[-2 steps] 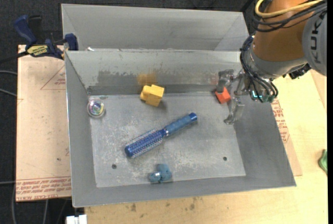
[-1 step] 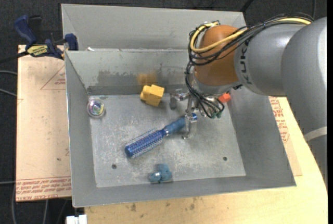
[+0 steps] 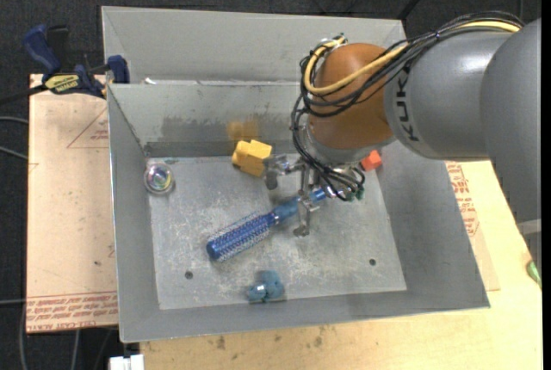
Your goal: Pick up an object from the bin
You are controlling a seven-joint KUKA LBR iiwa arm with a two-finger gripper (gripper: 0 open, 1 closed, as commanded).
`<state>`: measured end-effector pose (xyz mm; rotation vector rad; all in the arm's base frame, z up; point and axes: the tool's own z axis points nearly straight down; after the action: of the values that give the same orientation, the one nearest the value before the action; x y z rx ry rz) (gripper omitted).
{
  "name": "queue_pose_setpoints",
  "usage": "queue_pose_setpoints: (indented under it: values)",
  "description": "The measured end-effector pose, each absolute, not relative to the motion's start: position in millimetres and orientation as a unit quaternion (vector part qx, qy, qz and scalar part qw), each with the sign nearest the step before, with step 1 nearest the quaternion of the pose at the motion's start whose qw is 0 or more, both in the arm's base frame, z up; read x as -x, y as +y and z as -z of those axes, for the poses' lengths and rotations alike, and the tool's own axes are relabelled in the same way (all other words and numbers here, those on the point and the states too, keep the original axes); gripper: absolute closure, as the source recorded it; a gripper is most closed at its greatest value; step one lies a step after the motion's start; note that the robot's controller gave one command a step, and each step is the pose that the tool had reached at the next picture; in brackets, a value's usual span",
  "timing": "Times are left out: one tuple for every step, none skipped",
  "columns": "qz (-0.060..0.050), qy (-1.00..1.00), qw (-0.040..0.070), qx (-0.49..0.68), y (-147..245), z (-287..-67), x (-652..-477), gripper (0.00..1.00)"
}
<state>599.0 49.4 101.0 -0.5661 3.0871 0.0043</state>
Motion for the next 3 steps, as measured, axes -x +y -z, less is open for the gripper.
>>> queue_pose_setpoints:
  values:
    - [-0.001, 0.996, 0.000, 0.085, 47, -101, -591.4, 0.00]
    - [-0.001, 0.997, -0.001, 0.078, 47, -68, -589.4, 0.00]
    - [-0.001, 0.997, 0.000, 0.079, 47, -68, -590.0, 0.00]
